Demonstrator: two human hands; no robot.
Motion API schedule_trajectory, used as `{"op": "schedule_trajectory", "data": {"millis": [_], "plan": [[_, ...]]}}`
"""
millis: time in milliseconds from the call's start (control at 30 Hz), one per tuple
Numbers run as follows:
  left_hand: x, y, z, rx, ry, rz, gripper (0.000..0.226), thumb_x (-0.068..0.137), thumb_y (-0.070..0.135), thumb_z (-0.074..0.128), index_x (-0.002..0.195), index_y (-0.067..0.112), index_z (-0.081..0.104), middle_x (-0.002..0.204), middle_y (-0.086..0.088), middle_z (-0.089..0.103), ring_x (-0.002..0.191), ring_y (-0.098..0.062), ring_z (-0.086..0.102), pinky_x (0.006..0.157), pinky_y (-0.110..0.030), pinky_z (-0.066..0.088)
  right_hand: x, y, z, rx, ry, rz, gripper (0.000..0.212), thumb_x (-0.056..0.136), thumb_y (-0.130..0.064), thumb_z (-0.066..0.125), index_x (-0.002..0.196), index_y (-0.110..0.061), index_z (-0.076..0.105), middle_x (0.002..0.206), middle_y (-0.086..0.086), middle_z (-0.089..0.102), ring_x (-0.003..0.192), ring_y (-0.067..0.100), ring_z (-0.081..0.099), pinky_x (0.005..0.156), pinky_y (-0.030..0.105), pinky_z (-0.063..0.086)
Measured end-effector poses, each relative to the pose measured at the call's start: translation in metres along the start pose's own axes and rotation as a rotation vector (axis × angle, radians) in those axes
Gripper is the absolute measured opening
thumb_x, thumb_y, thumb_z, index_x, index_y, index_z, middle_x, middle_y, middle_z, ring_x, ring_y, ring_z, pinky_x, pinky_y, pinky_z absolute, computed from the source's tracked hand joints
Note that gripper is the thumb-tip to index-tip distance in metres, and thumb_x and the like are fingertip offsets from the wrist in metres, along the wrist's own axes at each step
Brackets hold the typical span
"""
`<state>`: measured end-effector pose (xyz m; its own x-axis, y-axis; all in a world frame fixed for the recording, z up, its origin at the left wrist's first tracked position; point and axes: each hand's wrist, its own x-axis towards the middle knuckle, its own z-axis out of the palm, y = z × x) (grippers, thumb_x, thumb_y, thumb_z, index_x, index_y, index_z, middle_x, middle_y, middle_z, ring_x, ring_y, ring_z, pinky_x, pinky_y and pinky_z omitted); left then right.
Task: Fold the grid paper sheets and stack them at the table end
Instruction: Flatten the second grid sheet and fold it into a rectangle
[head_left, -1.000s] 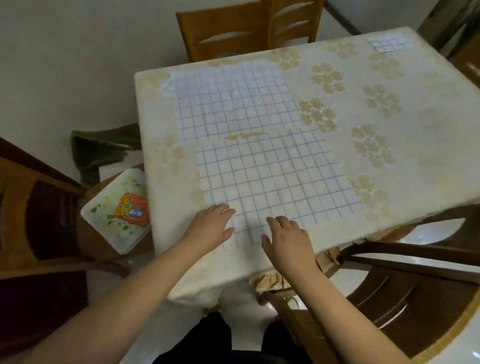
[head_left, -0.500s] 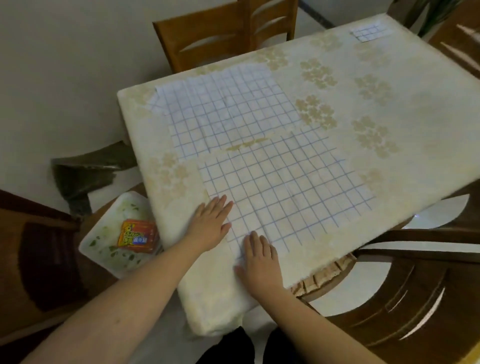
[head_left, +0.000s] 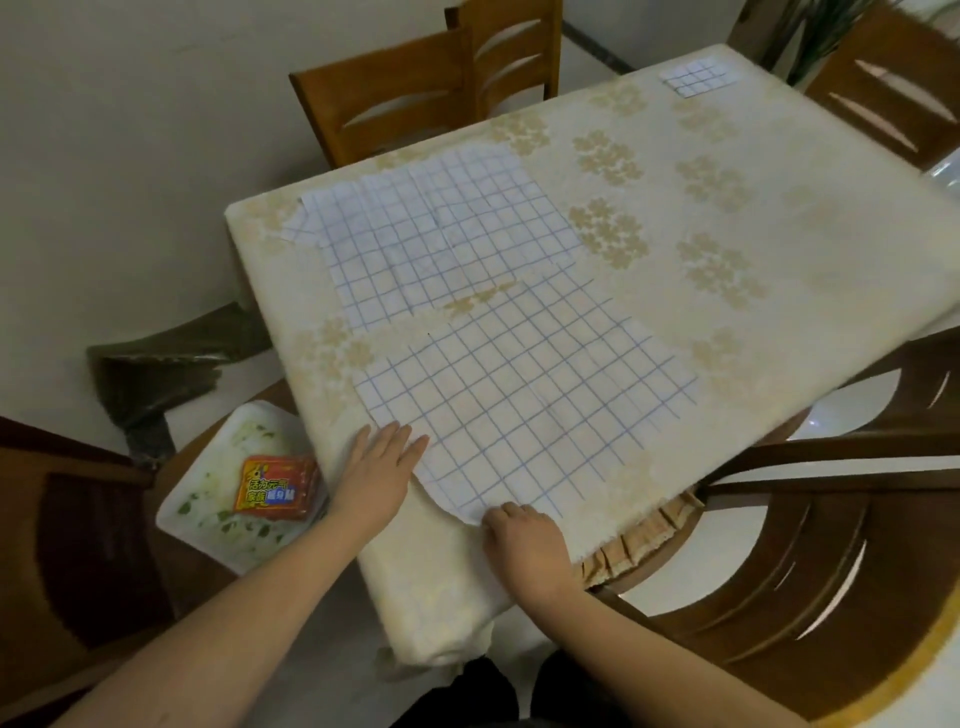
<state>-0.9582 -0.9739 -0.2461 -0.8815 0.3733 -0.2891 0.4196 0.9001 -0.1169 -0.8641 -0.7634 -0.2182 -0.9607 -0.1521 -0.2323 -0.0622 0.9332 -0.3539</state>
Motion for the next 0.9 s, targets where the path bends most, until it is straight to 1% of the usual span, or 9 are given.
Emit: {"op": "schedule_trajectory", "data": {"millis": [100, 233, 300, 400, 567, 667, 733, 833, 900], "plan": [[-0.008, -0.005, 0.002, -0.029, 0.029, -0.048, 0.075, 0.061, 0.02, 0.082, 0.133, 0.019, 0.058, 0.137, -0.014, 0.054, 0.13, -0.034, 0.048, 0.1, -0.059, 0.038, -0.01, -0.003, -0.015, 0.235, -0.084, 0.154, 0.019, 0.089, -0.027, 0.05, 0.096, -0.02, 0.066, 0.088, -0.002, 0.064, 0.083, 0.019, 0.06, 0.065, 0.029, 0.042], [-0.011, -0.006, -0.007, -0.112, 0.126, -0.029, 0.058, 0.055, 0.014, 0.088, 0.11, 0.021, 0.071, 0.132, -0.015, 0.058, 0.124, -0.036, 0.051, 0.094, -0.057, 0.043, -0.026, 0.003, -0.04, 0.417, -0.044, 0.178, 0.007, 0.084, -0.024, 0.057, 0.086, -0.024, 0.064, 0.066, -0.01, 0.056, 0.066, 0.011, 0.055, 0.058, 0.023, 0.04], [-0.008, -0.01, -0.016, -0.187, 0.215, -0.04, 0.045, 0.054, 0.009, 0.087, 0.096, 0.021, 0.074, 0.128, -0.014, 0.059, 0.123, -0.035, 0.05, 0.095, -0.055, 0.042, -0.033, 0.009, -0.052, 0.476, -0.048, 0.212, 0.005, 0.083, -0.022, 0.06, 0.084, -0.027, 0.06, 0.064, -0.011, 0.057, 0.06, 0.005, 0.052, 0.055, 0.017, 0.038], [0.003, -0.013, -0.038, -0.287, 0.373, -0.082, 0.032, 0.058, 0.008, 0.083, 0.084, 0.023, 0.073, 0.123, -0.009, 0.06, 0.12, -0.029, 0.046, 0.096, -0.049, 0.036, -0.043, 0.02, -0.068, 0.485, -0.04, 0.247, 0.008, 0.082, -0.023, 0.062, 0.084, -0.03, 0.057, 0.068, -0.009, 0.06, 0.06, 0.002, 0.052, 0.055, 0.017, 0.038], [0.013, -0.002, -0.089, -0.346, 0.515, -0.113, 0.011, 0.07, 0.017, 0.065, 0.076, 0.025, 0.07, 0.118, -0.001, 0.062, 0.116, -0.023, 0.05, 0.105, -0.048, 0.027, -0.058, 0.04, -0.093, 0.59, -0.052, 0.246, 0.02, 0.08, -0.027, 0.066, 0.096, -0.035, 0.057, 0.074, -0.012, 0.061, 0.063, -0.001, 0.054, 0.059, 0.014, 0.04], [0.019, 0.013, -0.125, -0.339, 0.607, -0.086, 0.013, 0.07, 0.019, 0.057, 0.073, 0.023, 0.069, 0.113, 0.0, 0.063, 0.113, -0.021, 0.051, 0.108, -0.047, 0.024, -0.064, 0.054, -0.109, 0.695, -0.099, 0.237, 0.032, 0.078, -0.027, 0.068, 0.108, -0.032, 0.059, 0.082, -0.008, 0.067, 0.069, 0.002, 0.061, 0.065, 0.022, 0.048], [0.03, 0.027, -0.146, -0.303, 0.666, -0.031, 0.012, 0.071, 0.018, 0.058, 0.073, 0.022, 0.069, 0.111, 0.0, 0.063, 0.111, -0.02, 0.052, 0.107, -0.047, 0.025, -0.066, 0.066, -0.119, 0.713, -0.103, 0.222, 0.035, 0.08, -0.025, 0.068, 0.113, -0.029, 0.058, 0.081, -0.008, 0.065, 0.068, 0.0, 0.059, 0.064, 0.017, 0.046], [0.061, 0.055, -0.164, -0.271, 0.667, 0.043, 0.014, 0.074, 0.022, 0.057, 0.078, 0.021, 0.07, 0.113, -0.002, 0.063, 0.112, -0.022, 0.052, 0.106, -0.047, 0.026, -0.062, 0.089, -0.134, 0.671, -0.043, 0.233, 0.026, 0.083, -0.023, 0.065, 0.107, -0.027, 0.055, 0.08, -0.011, 0.059, 0.069, 0.0, 0.055, 0.062, 0.013, 0.042], [0.088, 0.076, -0.169, -0.25, 0.63, 0.078, 0.017, 0.076, 0.025, 0.056, 0.081, 0.021, 0.071, 0.114, -0.004, 0.063, 0.113, -0.025, 0.053, 0.105, -0.049, 0.027, -0.055, 0.107, -0.142, 0.666, 0.002, 0.268, 0.02, 0.086, -0.021, 0.062, 0.102, -0.026, 0.051, 0.086, -0.004, 0.063, 0.079, 0.008, 0.059, 0.07, 0.02, 0.047]]}}
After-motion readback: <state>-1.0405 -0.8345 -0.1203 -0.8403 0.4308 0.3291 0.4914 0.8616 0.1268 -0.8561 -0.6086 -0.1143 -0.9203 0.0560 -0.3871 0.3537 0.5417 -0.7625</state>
